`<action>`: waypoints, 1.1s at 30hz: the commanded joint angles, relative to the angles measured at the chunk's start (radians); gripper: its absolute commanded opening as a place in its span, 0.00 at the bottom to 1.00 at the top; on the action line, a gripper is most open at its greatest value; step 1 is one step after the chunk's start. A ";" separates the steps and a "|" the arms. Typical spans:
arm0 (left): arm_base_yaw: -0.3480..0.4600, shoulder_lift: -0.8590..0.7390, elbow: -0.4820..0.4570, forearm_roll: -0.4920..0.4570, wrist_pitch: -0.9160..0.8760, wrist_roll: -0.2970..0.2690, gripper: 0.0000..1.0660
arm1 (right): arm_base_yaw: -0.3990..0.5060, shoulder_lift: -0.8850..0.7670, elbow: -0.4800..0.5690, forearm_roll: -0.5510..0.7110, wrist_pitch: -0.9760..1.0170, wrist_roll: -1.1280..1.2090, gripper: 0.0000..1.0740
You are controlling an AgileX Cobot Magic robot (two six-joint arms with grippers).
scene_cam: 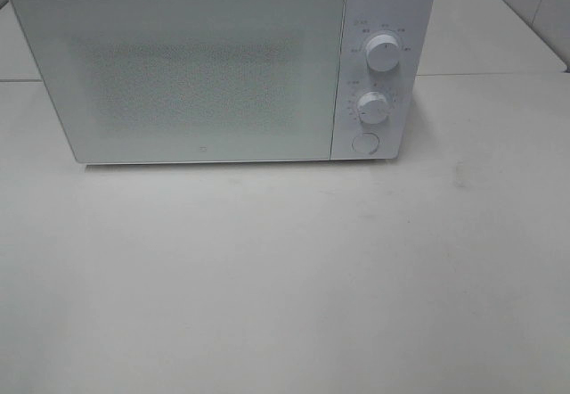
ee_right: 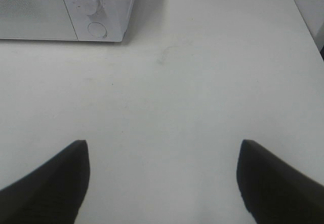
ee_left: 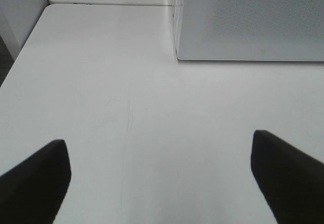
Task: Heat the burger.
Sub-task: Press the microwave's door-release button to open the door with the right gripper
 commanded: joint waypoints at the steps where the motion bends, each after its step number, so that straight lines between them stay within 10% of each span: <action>1: 0.005 -0.018 0.000 -0.007 -0.007 -0.007 0.83 | -0.007 -0.026 0.001 0.003 -0.005 -0.011 0.71; 33: 0.005 -0.018 0.000 -0.007 -0.007 -0.007 0.83 | -0.007 0.370 -0.028 0.004 -0.419 -0.011 0.71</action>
